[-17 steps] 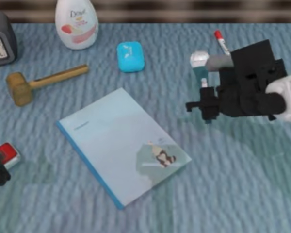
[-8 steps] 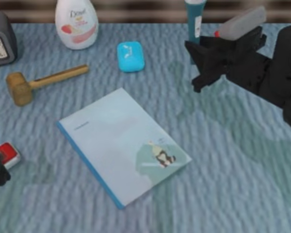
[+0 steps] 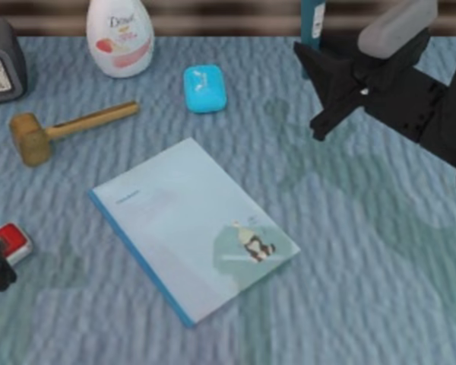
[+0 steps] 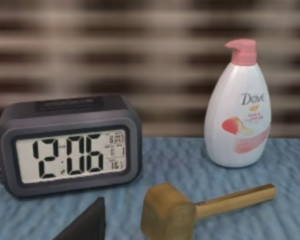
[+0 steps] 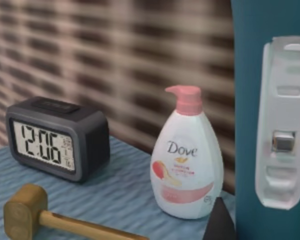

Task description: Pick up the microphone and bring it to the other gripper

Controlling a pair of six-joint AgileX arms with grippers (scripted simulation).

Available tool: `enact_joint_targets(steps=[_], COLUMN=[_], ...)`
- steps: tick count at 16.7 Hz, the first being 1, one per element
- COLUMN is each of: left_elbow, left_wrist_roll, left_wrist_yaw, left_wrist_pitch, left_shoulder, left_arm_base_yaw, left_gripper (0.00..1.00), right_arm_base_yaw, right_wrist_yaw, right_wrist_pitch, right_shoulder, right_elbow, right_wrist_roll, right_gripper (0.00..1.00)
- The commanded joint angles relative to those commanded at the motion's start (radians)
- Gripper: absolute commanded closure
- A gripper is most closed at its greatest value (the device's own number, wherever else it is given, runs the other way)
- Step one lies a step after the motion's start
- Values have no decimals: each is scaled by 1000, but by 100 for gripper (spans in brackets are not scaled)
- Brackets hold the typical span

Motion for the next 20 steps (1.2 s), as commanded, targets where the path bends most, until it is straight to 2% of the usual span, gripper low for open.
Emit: enact_joint_targets(steps=[3,5,9,11,20], left_elbow=[0,0,0,0,0], left_wrist_roll=[0,0,0,0,0], left_wrist_yaw=[0,0,0,0,0], left_wrist_pitch=[0,0,0,0,0], left_shoulder=[0,0,0,0,0], left_arm_base_yaw=[0,0,0,0,0], left_gripper=[0,0,0,0,0], right_arm_base_yaw=[19,63,180,218,222], right_wrist_yaw=[15,60,173,209,214], right_wrist_pitch=[9,40,120,145,148], right_shoulder=[3,-1,-14,-21,-22], right_elbow=[2,-7,-33,-41,-42], right_wrist_roll=[4,9,26,32,33], right_gripper=[100,100,100,100,100])
